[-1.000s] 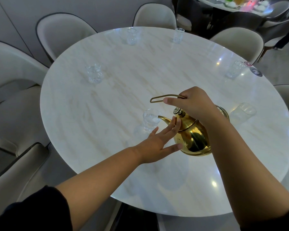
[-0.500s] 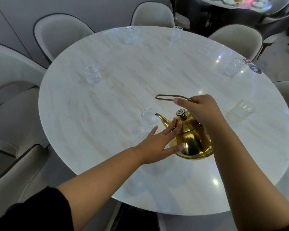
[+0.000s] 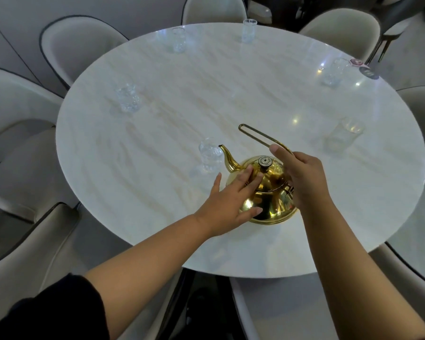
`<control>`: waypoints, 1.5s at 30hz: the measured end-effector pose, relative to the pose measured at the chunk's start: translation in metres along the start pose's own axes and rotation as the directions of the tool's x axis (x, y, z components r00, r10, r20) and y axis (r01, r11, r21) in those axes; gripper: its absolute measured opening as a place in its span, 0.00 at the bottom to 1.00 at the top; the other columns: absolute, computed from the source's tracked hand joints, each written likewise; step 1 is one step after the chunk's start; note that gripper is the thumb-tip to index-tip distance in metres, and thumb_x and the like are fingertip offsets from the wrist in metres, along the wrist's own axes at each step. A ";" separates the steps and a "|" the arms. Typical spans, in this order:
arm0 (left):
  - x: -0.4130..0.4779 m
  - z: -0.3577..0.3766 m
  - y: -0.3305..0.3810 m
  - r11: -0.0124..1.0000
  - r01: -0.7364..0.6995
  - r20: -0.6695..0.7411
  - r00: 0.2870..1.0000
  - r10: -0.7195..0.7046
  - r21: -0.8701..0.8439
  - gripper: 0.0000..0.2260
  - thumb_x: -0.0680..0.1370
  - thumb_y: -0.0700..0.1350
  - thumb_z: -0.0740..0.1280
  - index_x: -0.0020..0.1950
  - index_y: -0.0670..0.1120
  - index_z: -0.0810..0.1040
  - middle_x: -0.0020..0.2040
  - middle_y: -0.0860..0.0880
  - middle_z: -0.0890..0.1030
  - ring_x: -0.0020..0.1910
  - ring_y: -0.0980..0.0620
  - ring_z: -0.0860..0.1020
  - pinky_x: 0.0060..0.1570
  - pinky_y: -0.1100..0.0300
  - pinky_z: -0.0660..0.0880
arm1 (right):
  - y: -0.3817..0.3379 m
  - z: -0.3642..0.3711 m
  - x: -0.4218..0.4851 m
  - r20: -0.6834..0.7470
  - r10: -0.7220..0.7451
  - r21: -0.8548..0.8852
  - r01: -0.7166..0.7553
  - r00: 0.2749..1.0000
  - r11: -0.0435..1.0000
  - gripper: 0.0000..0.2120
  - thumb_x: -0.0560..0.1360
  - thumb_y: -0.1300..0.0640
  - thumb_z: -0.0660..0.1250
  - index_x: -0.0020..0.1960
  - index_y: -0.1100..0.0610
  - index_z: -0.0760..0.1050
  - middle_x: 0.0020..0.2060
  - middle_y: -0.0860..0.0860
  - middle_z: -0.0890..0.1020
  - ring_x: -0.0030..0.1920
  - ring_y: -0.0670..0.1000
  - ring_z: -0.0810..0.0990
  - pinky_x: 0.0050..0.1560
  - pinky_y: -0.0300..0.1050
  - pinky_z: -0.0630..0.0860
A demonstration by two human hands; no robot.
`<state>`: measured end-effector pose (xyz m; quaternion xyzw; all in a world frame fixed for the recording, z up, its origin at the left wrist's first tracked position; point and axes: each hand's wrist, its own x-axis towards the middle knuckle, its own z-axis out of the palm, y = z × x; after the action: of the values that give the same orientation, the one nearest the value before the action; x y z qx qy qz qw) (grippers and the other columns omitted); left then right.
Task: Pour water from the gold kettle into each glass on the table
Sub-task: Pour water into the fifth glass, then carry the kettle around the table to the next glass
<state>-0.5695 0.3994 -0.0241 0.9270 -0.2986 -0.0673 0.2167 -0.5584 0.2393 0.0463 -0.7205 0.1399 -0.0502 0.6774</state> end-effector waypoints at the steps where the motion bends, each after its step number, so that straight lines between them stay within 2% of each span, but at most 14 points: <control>1: -0.007 0.002 0.006 1.000 0.002 -0.006 1.000 -0.001 0.020 0.30 0.80 0.59 0.54 0.77 0.55 0.44 0.78 0.52 0.41 0.77 0.53 0.46 0.68 0.50 0.30 | 0.003 -0.004 -0.008 0.004 0.004 0.029 -0.005 1.000 1.000 0.23 0.69 0.50 0.74 0.24 0.54 0.64 0.19 0.46 0.63 0.22 0.46 0.62 0.29 0.40 0.64; 6: -0.047 0.013 0.038 0.998 0.027 -0.010 1.000 -0.027 0.058 0.28 0.80 0.59 0.54 0.77 0.56 0.47 0.78 0.52 0.43 0.77 0.51 0.42 0.68 0.50 0.31 | 0.015 -0.024 -0.054 0.032 0.032 0.102 -0.035 0.999 0.994 0.23 0.69 0.50 0.75 0.24 0.53 0.65 0.19 0.46 0.64 0.22 0.46 0.64 0.29 0.40 0.66; 10: -0.086 0.027 0.065 0.999 0.006 -0.029 1.000 -0.005 0.031 0.28 0.80 0.59 0.55 0.77 0.56 0.48 0.78 0.53 0.42 0.76 0.54 0.43 0.69 0.50 0.31 | 0.021 -0.039 -0.099 0.027 0.040 0.139 -0.043 0.999 0.989 0.23 0.70 0.53 0.73 0.25 0.55 0.63 0.19 0.46 0.61 0.20 0.43 0.61 0.24 0.35 0.64; 15: -0.129 0.039 0.092 0.999 -0.049 -0.045 0.998 0.048 -0.013 0.27 0.79 0.58 0.58 0.76 0.53 0.54 0.78 0.54 0.44 0.76 0.58 0.43 0.67 0.57 0.29 | 0.026 -0.054 -0.159 0.004 0.053 0.180 -0.053 0.999 0.982 0.23 0.71 0.55 0.73 0.25 0.55 0.62 0.17 0.45 0.61 0.18 0.42 0.60 0.21 0.33 0.63; 20: -0.173 0.044 0.114 0.988 -0.143 -0.054 0.989 0.140 -0.050 0.27 0.79 0.58 0.58 0.76 0.54 0.53 0.78 0.55 0.46 0.76 0.58 0.44 0.66 0.62 0.27 | 0.024 -0.067 -0.225 -0.049 0.029 0.225 -0.017 0.998 0.974 0.22 0.71 0.57 0.72 0.24 0.55 0.65 0.17 0.45 0.63 0.18 0.41 0.62 0.22 0.31 0.64; 27: -0.229 0.048 0.161 0.954 -0.282 -0.095 0.957 0.274 -0.098 0.26 0.79 0.59 0.56 0.75 0.56 0.54 0.78 0.55 0.50 0.74 0.61 0.40 0.72 0.49 0.36 | 0.008 -0.090 -0.326 -0.169 -0.011 0.320 0.065 0.986 0.945 0.20 0.73 0.58 0.70 0.27 0.56 0.65 0.15 0.44 0.67 0.16 0.41 0.65 0.22 0.31 0.66; 33: -0.266 0.056 0.207 0.911 -0.401 -0.107 0.914 0.391 -0.094 0.25 0.79 0.60 0.54 0.75 0.56 0.56 0.77 0.53 0.54 0.75 0.56 0.44 0.72 0.49 0.38 | 0.002 -0.121 -0.399 -0.244 -0.043 0.332 0.125 0.969 0.935 0.21 0.75 0.61 0.67 0.25 0.54 0.68 0.14 0.46 0.69 0.15 0.40 0.67 0.20 0.30 0.65; 35: -0.272 0.060 0.224 0.890 -0.445 -0.110 0.894 0.435 -0.098 0.25 0.79 0.60 0.53 0.74 0.56 0.57 0.77 0.53 0.55 0.75 0.56 0.45 0.71 0.51 0.37 | 0.004 -0.135 -0.417 -0.286 -0.050 0.314 0.143 0.957 0.939 0.22 0.73 0.58 0.70 0.22 0.52 0.67 0.15 0.45 0.67 0.16 0.40 0.64 0.20 0.31 0.64; 38: -0.274 0.069 0.254 0.856 -0.503 -0.105 0.864 0.493 -0.119 0.24 0.79 0.60 0.53 0.74 0.57 0.57 0.77 0.54 0.54 0.76 0.56 0.46 0.73 0.47 0.39 | 0.006 -0.163 -0.438 -0.342 -0.031 0.273 0.131 0.939 0.953 0.23 0.68 0.52 0.72 0.19 0.51 0.67 0.17 0.45 0.63 0.18 0.43 0.59 0.21 0.32 0.62; 42: -0.264 0.086 0.300 0.817 -0.560 -0.111 0.828 0.549 -0.135 0.23 0.79 0.59 0.54 0.73 0.56 0.59 0.76 0.54 0.55 0.76 0.55 0.48 0.73 0.42 0.42 | 0.006 -0.209 -0.460 -0.420 -0.028 0.278 0.158 0.907 0.948 0.22 0.69 0.52 0.72 0.25 0.54 0.63 0.17 0.45 0.62 0.19 0.43 0.58 0.22 0.33 0.62; 45: -0.253 0.102 0.342 0.793 -0.590 -0.108 0.807 0.580 -0.155 0.23 0.79 0.59 0.54 0.74 0.56 0.59 0.76 0.53 0.56 0.76 0.54 0.48 0.73 0.44 0.41 | 0.009 -0.251 -0.472 -0.458 -0.037 0.260 0.173 0.888 0.950 0.22 0.68 0.51 0.72 0.25 0.55 0.62 0.17 0.46 0.62 0.19 0.44 0.60 0.23 0.33 0.64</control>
<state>-0.9803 0.2611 0.0338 0.7672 -0.5570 0.0017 0.3181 -1.0765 0.1248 0.1125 -0.5873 0.2433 -0.2718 0.7225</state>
